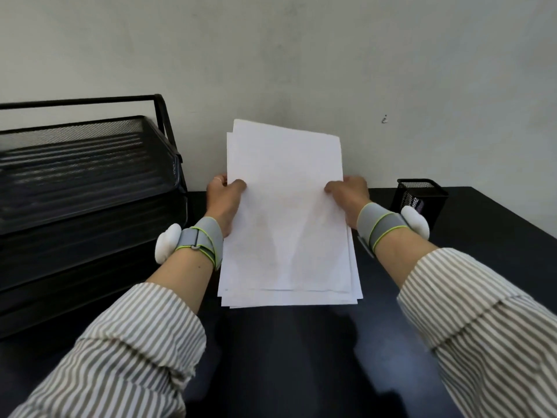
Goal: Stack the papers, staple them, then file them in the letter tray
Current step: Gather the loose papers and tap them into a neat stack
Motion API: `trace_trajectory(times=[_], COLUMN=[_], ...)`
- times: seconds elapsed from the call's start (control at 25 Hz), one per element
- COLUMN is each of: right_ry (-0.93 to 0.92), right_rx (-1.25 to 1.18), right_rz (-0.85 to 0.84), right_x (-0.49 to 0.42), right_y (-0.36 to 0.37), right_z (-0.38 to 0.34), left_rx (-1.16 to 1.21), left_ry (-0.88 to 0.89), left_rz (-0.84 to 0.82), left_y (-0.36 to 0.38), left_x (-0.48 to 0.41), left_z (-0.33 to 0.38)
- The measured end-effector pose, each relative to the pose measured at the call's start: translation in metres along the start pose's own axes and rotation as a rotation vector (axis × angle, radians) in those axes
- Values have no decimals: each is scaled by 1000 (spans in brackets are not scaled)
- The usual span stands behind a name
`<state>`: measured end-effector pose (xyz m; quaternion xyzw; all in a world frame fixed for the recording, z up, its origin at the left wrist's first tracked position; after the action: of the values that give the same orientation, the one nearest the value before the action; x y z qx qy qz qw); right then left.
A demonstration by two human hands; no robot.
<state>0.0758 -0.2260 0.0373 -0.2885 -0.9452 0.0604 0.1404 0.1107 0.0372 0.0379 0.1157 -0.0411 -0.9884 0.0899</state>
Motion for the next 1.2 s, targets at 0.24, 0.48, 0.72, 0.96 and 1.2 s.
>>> trace_trajectory(times=[0.24,0.48,0.72,0.96,1.2], right_ry=[-198,-318,-327,-297,-252], right_rx=[-104,-168,-208,-186,-124], right_rz=[111,166,204,165,157], right_x=[30,53,57,52,48], right_y=[-17,-23,-26,-22,-19], right_z=[-61,-77,-62,-44,-28], left_rx=[4,-73,-118,-158,-192], left_ry=[185,316,390,341,280], left_rz=[37,95,159,141,122], left_y=[10,14,13,15,14], left_x=[-11,-11,4,12,16], left_z=[54,78,77,50,28])
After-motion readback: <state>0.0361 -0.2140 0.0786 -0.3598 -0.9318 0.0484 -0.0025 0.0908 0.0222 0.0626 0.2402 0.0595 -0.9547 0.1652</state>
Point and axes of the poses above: each hand's wrist, its own x-axis away from the middle knuckle, its own y-axis out of the palm, z = x × y, the point moved 9 cm from there along -x, towards the middle knuckle, and after that the axes turned 12 degrees about y, right-handed, at the moved point
